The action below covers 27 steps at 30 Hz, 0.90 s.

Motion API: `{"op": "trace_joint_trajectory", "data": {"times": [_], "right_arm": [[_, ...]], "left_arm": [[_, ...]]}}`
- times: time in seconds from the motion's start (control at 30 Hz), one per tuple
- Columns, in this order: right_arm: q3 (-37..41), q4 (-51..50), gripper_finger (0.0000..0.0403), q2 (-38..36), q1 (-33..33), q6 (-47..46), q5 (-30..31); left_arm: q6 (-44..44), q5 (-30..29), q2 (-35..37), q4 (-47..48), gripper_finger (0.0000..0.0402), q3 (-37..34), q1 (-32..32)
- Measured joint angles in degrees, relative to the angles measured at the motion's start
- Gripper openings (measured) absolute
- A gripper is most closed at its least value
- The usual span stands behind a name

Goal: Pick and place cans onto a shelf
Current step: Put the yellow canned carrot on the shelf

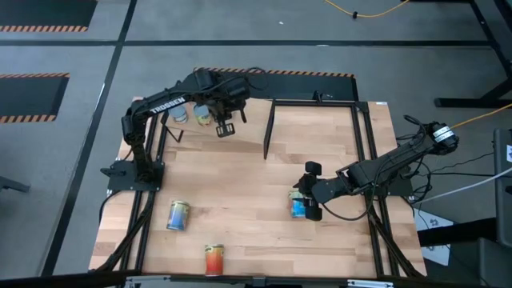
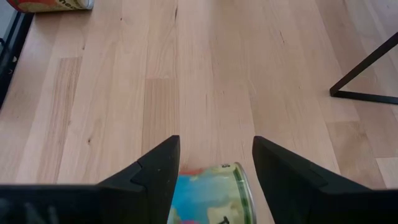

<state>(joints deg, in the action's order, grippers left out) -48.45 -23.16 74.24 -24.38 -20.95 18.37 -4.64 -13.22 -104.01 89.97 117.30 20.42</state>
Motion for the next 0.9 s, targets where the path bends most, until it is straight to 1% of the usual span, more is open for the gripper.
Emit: {"op": "trace_joint_trajectory", "data": {"times": [0.2,0.3,0.47,0.67,0.9], "right_arm": [[0.00,0.00,0.0207,0.00,-0.01,0.01,0.00],[0.00,0.00,0.0207,0.00,-0.02,0.07,0.00],[0.00,0.00,0.0207,0.00,-0.02,0.09,-0.02],[0.00,0.01,0.0207,0.00,0.00,0.15,0.00],[0.00,0.00,0.0207,0.00,-0.01,0.35,-0.01]], "left_arm": [[0.01,-4.07,-0.02,-0.03,0.0002,0.00,0.32],[0.41,-3.88,-0.04,-0.02,0.0001,0.00,1.14],[2.59,-1.86,-0.07,-0.04,0.0001,-0.15,2.27],[2.58,-2.05,-0.11,-0.38,0.0001,-3.98,2.88],[2.54,-2.46,-0.17,-5.26,0.0001,-7.54,4.21]]}}
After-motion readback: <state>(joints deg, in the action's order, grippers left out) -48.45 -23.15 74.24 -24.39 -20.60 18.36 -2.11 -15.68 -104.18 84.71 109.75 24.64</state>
